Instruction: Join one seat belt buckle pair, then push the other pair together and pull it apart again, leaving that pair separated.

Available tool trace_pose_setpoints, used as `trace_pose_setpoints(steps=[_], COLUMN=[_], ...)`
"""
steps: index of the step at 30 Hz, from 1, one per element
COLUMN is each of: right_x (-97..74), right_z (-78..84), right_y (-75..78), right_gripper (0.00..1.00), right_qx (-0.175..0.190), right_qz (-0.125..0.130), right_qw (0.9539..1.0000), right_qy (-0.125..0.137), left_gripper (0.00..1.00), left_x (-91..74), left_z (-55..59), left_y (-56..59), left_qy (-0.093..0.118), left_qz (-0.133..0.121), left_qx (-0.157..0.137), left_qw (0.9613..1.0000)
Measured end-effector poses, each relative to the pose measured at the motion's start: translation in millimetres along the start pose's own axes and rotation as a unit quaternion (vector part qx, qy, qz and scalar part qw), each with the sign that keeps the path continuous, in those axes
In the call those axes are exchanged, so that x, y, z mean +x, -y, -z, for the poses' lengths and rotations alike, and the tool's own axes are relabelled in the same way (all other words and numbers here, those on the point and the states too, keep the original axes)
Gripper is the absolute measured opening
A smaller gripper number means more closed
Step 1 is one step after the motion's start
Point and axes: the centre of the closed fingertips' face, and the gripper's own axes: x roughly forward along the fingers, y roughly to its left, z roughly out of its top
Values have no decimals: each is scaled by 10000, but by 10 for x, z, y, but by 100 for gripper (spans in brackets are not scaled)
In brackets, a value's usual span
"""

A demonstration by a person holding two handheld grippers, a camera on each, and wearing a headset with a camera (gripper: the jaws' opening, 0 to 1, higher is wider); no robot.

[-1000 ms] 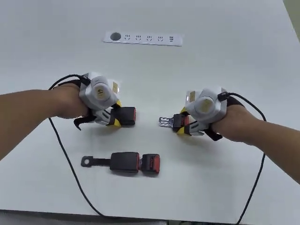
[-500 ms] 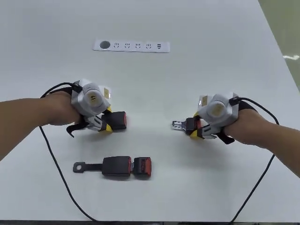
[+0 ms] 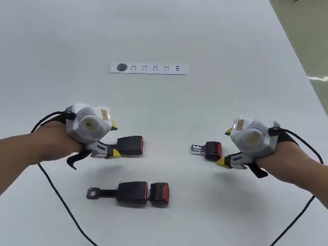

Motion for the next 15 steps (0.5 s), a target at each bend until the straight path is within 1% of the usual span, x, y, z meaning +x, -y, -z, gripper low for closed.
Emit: trace_pose_setpoints(steps=[1, 2, 3, 4, 5, 6, 7, 8, 9, 10, 11, 12, 13, 14, 15], right_x=[-25, -55, -80, -114, -146, -176, -220, -232, -257, -295, -334, -363, -391, -432, -464], right_z=[-8, -20, -39, -57, -73, -92, -109, -114, -123, -122, -132, -139, -143, -144, -144], right_y=[-32, -53, -51, -67, -93, -121, -190, -211, -255, -316, -389, -428, -468, -520, -554], right_gripper=[59, 62, 69, 75, 80, 82, 82, 82, 82, 82, 82, 83, 84, 85, 85], right_qx=[27, 13, 3, 85, 196, 270, 310, 317, 336, 354, 373, 408, 435, 478, 511], right_qz=[7, 101, 210, 293, 324, 337, 288, 277, 270, 274, 249, 243, 242, 236, 243], right_qw=[10000, 9999, 9997, 9993, 9989, 9985, 9982, 9981, 9979, 9976, 9973, 9970, 9966, 9962, 9957], right_qy=[40, 93, 154, 212, 273, 333, 416, 443, 481, 524, 579, 614, 650, 694, 729], left_gripper=[49, 51, 52, 54, 56, 57, 58, 60, 62, 64, 66, 68, 71, 75, 78], left_x=[-78, -132, -214, -273, -375, -432, -526, -582, -660, -715, -736, -802, -836, -883, -930], left_z=[73, 122, 176, 193, 207, 222, 255, 270, 301, 333, 345, 394, 417, 461, 481], left_y=[16, 45, 103, 148, 212, 249, 309, 337, 394, 432, 445, 500, 538, 608, 663], left_qy=[-23, -68, -99, -77, -6, 23, 47, 84, 114, 123, 131, 139, 149, 126, 129], left_qz=[-113, -159, -201, -220, -291, -326, -390, -465, -518, -569, -607, -673, -710, -732, -808], left_qx=[-49, -114, -163, -155, -188, -234, -302, -370, -483, -605, -675, -876, -997, -1200, -1280], left_qw=[9999, 9998, 9996, 9996, 9994, 9992, 9988, 9982, 9974, 9965, 9958, 9938, 9924, 9900, 9884])
